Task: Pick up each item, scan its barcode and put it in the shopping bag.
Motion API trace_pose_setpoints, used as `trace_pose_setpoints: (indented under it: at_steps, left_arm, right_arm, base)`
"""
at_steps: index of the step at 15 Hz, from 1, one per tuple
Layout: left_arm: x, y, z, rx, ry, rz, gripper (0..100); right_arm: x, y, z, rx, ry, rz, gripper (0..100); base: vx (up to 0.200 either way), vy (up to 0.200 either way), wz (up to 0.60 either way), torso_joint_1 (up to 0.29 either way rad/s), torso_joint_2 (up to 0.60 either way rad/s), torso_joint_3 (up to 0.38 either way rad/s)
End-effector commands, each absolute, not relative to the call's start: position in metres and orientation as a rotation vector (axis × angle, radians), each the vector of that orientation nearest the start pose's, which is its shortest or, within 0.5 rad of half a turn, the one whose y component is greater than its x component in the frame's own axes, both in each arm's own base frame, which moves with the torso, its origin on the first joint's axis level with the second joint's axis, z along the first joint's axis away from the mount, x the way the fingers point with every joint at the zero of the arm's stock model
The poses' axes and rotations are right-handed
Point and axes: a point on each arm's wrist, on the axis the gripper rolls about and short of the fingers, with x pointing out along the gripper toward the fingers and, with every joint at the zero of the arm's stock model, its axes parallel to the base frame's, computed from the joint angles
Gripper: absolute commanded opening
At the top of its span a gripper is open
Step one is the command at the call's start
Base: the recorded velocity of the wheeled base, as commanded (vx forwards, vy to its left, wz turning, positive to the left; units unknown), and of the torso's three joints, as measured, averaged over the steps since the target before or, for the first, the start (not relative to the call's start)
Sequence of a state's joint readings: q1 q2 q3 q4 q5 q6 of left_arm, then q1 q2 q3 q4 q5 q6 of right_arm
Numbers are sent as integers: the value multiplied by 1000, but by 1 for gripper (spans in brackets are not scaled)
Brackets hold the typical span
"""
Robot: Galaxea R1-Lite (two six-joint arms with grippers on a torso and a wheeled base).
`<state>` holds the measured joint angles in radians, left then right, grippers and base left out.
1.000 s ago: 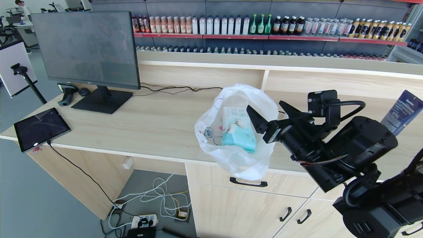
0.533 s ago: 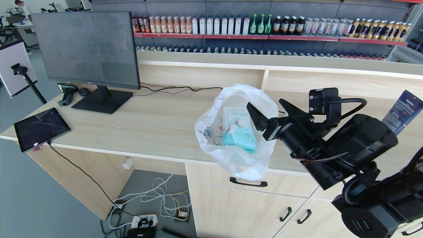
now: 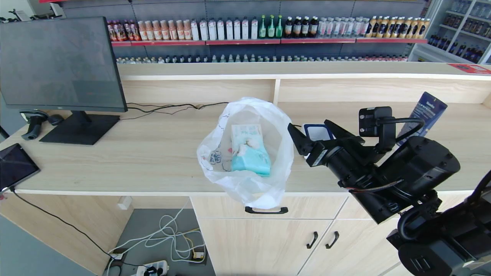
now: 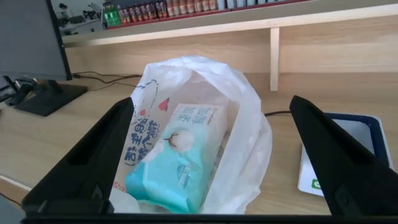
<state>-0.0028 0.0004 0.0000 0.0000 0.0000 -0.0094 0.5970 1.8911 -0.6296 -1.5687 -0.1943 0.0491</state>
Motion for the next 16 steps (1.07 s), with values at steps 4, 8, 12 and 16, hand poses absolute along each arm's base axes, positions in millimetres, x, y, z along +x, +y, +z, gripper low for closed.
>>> trace_pose_setpoints:
  at_steps: [4,8,12,16]
  left_arm:
    - [-23,0,75,-9,0,-3,0]
    - [-23,0,75,-8,0,-3,0]
    - [-23,0,75,-9,0,-3,0]
    - [-23,0,75,-8,0,-3,0]
  right_arm:
    - [264,176,171,166,-274,413,100]
    - [265,174,171,171,-272,346,100]
    - [264,174,169,179,-260,325,100]
    - [262,173,167,175,-252,325,100]
  base:
    - [0,0,0,0,0,0]
    - [0,-100,0,1,1,0]
    - [0,-200,0,5,-1,5]
    - [0,-200,0,4,1,2]
